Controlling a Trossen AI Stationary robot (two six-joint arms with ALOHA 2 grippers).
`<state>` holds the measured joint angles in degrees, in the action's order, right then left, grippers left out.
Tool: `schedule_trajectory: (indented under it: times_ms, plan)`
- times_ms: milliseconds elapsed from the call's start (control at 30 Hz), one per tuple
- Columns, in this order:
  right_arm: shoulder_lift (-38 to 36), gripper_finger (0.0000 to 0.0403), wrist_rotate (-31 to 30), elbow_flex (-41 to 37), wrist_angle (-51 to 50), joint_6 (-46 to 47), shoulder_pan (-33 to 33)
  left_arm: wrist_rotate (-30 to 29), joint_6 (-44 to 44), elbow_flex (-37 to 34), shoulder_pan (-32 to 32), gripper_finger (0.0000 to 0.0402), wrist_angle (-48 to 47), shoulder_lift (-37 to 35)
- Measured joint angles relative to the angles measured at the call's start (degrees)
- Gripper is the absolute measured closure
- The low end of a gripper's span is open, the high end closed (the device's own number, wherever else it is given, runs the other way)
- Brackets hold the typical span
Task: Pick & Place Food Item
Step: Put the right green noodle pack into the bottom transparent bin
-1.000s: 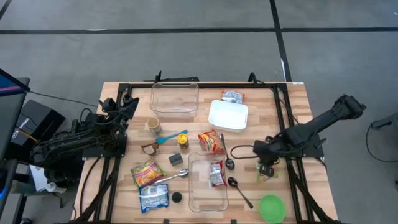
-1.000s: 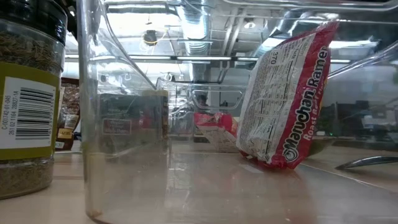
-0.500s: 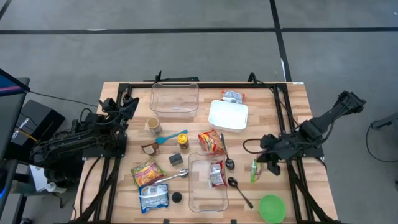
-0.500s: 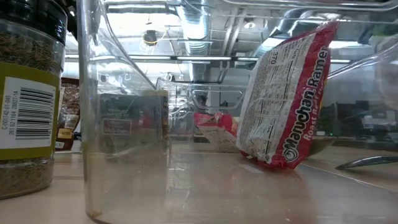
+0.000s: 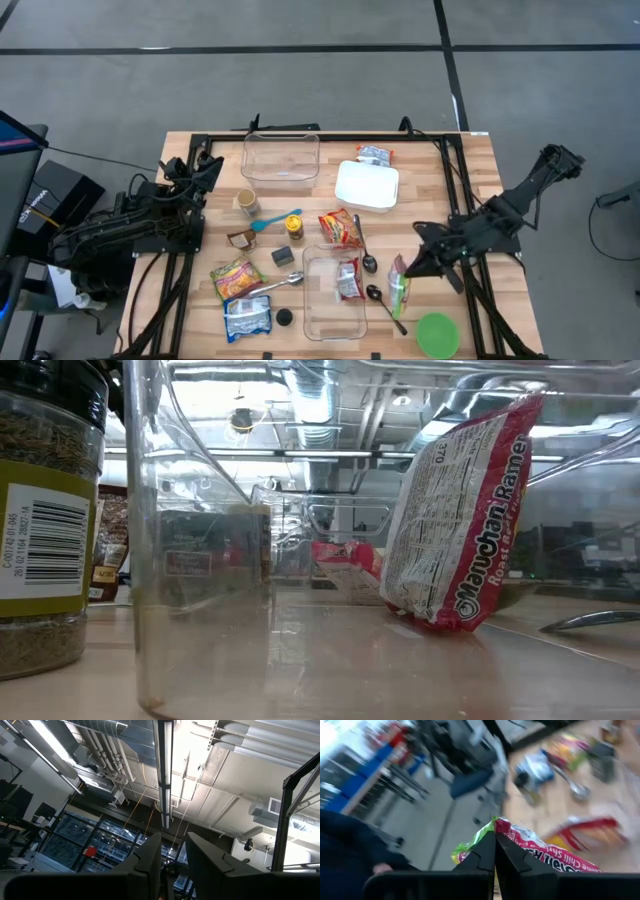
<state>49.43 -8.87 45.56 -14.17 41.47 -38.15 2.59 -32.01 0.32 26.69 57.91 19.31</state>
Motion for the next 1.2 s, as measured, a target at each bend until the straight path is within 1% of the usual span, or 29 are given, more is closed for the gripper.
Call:
schedule_trajectory:
  times_ms: [167, 367, 700, 867, 1100, 1200]
  plan:
    - [0.6, 0.0403, 0.0, 0.0, 7.5, -0.1, -0.5, 0.0, 0.0, 0.0, 0.0, 0.0317, 0.0, 0.0]
    - [3.0, 0.0403, 0.0, 0.0, 13.1, -0.1, -0.5, 0.0, 0.0, 0.0, 0.0, 0.0317, 0.0, 0.0]
    - [10.1, 0.0403, 0.0, 0.0, 21.5, -0.1, -0.5, 0.0, 0.0, 0.0, 0.0, 0.0317, 0.0, 0.0]
    - [15.1, 0.0403, 0.3, 0.0, 26.7, 0.1, -0.4, 0.0, 0.0, 0.0, 0.0, 0.0317, 0.0, 0.0]
    - [23.4, 0.0403, 7.3, 0.0, 38.2, 1.8, 0.4, 0.0, 0.0, 0.0, 0.0, 0.0317, 0.0, 0.0]
    - [26.4, 0.0403, 8.2, 0.0, 41.3, 2.1, 0.8, 0.0, 0.0, 0.0, 0.0, 0.0317, 0.0, 0.0]
